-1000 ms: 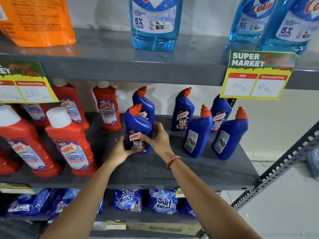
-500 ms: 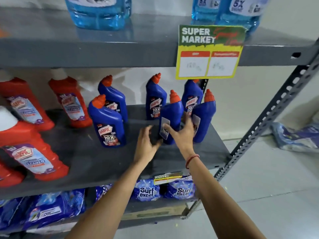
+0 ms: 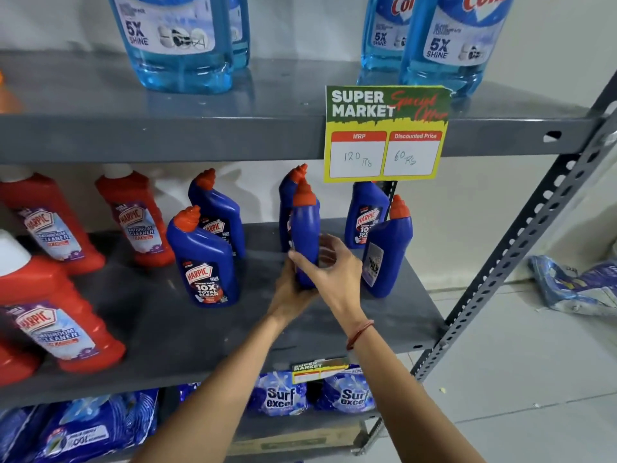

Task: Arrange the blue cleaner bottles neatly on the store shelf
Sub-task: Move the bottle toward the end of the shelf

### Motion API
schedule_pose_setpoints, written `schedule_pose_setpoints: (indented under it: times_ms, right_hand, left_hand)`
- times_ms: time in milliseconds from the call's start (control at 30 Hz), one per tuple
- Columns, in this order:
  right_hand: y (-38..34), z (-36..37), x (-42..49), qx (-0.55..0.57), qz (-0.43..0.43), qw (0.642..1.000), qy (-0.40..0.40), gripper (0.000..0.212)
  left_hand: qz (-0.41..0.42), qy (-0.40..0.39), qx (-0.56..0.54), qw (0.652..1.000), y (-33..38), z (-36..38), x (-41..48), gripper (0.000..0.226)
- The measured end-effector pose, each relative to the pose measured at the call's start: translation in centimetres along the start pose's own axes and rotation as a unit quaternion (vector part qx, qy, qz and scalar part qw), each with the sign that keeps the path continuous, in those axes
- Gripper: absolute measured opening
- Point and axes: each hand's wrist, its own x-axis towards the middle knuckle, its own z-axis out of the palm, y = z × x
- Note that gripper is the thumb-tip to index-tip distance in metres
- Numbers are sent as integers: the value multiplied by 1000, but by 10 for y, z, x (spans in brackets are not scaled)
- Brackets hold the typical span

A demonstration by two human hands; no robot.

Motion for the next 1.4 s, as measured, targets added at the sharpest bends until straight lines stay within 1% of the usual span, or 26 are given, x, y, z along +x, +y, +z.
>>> schedule_pose_setpoints:
  times_ms: [67,100,133,167,200,267,300,400,467,533,667,800,833,900,933,967,1000,1033,1067,1133,1167,1200,1233,1300,1333,1400]
  right_hand:
    - [6,-9,14,9,5,999,-50,64]
    - [12,-13,21,36,34,995,-90,67]
    - [17,-16,26,86,78,984,-138,67]
    - [23,-18,29,128,110,967,-190,61]
    - [26,-17,32,154,119,954,-230,50]
    - [34,-13,33,131,99,954,-249,34]
    - [35,-10,33,115,90,959,-242,34]
    - [39,0,28,88,88,966,-226,47]
    - [45,6,24,71,83,973,-205,54]
    - [51,10,19,59,78,978,-184,55]
    - [63,12,15,72,103,979,-158,52]
    - [62,8,15,60,108,978,-170,55]
    - [61,6,11,62,104,979,-167,56]
    - [60,-2,2,65,91,985,-129,56]
    - [59,-9,-4,63,91,989,-94,54]
    - [58,-16,-10,53,84,994,-51,48]
    - [57,-24,-16,37,68,997,5,40]
    - [57,-34,-20,15,47,996,68,32]
    - [56,-44,-23,-3,34,991,129,27]
    - [56,-65,-19,-35,38,973,225,31]
    - [58,-74,-13,-49,48,966,248,38]
    - [60,-83,-6,-54,65,965,248,47]
    - [62,-88,2,-47,85,969,225,58]
    - [64,-93,17,-27,109,982,150,71]
    - [65,-92,23,-23,111,987,117,69]
    - [65,-89,30,-48,107,989,94,46]
  left_hand:
    - [-56,-76,-41,995,4,-18,2,43]
    - [-71,-106,-50,991,5,-28,4,35]
    - [-92,-125,-66,986,1,-36,9,33]
    - [-101,-142,-56,983,3,-42,8,34]
    - [-102,-155,-42,982,0,-46,11,37]
    - [-90,-150,-19,984,-6,-52,13,43]
    - [-78,-134,1,988,-10,-56,15,45]
    - [-67,-76,51,994,-18,-61,22,55]
    - [-63,-37,113,991,-23,-59,24,55]
    - [-50,-15,158,986,-27,-55,27,55]
    - [-52,-17,116,992,-31,-53,32,63]
    - [-56,-31,127,990,-34,-53,32,63]
    - [-53,-13,146,988,-36,-50,28,62]
    - [-46,74,155,984,-38,-41,14,61]
    - [-28,129,144,981,-38,-33,4,57]
    - [12,181,136,974,-38,-26,-7,50]
    - [58,208,136,967,-36,-17,-16,42]
    - [96,203,136,965,-33,-6,-23,35]
    - [127,173,135,967,-30,4,-27,29]
    - [170,73,138,973,-22,25,-25,28]
    - [179,25,143,973,-18,36,-21,32]
    - [177,-11,145,974,-13,47,-15,40]
    - [163,-34,144,976,-10,56,-8,47]
    - [122,-38,139,982,-4,74,4,59]
    - [104,-31,135,985,-2,82,9,63]
    - [73,-18,120,990,0,94,15,69]
